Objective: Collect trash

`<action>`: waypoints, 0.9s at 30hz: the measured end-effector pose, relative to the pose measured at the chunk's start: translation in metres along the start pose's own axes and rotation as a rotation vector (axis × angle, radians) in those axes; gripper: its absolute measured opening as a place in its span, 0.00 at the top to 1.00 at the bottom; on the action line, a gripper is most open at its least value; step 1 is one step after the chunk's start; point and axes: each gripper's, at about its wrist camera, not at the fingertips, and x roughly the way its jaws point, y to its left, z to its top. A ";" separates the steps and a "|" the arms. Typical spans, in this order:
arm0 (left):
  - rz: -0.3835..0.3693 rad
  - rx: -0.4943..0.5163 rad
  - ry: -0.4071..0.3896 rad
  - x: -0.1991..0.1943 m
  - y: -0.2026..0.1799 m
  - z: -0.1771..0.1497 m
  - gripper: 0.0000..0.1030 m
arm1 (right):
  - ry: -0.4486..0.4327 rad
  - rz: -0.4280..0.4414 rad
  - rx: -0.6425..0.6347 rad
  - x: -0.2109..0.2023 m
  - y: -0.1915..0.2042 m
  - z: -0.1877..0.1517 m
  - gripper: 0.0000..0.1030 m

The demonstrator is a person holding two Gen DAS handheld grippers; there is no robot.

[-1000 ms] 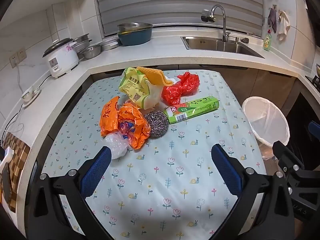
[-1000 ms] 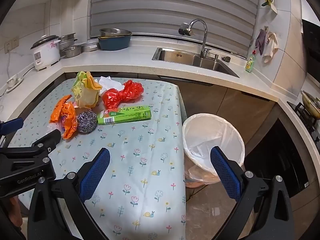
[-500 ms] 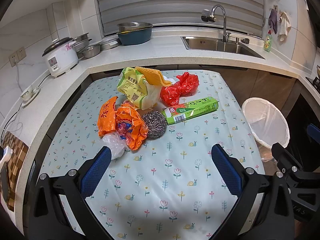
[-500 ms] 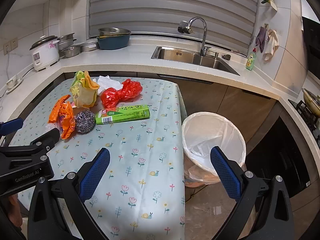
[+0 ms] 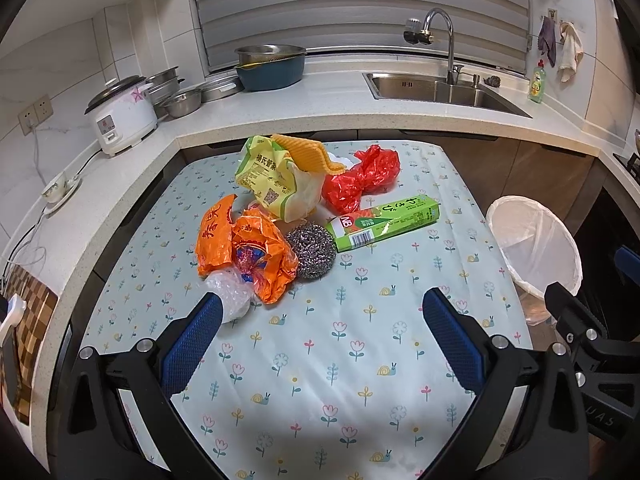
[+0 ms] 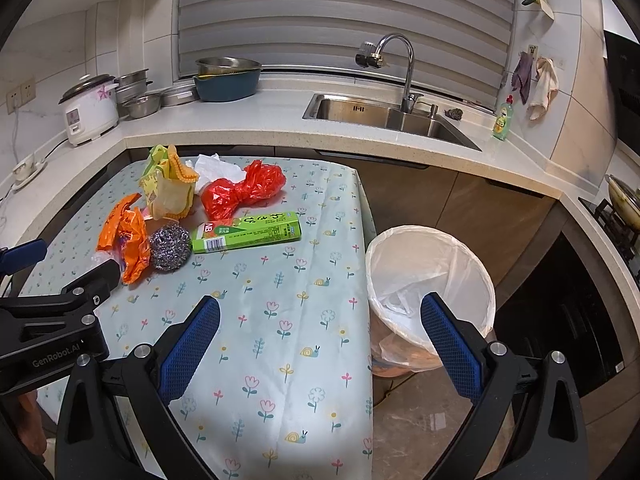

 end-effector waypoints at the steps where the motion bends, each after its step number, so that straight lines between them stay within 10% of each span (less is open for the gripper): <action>1: 0.001 0.001 -0.001 0.000 0.000 0.000 0.07 | 0.001 0.000 0.000 0.001 0.000 0.001 0.07; 27: 0.002 0.006 -0.010 0.003 -0.002 0.001 0.07 | -0.001 0.001 0.002 0.000 0.000 0.000 0.07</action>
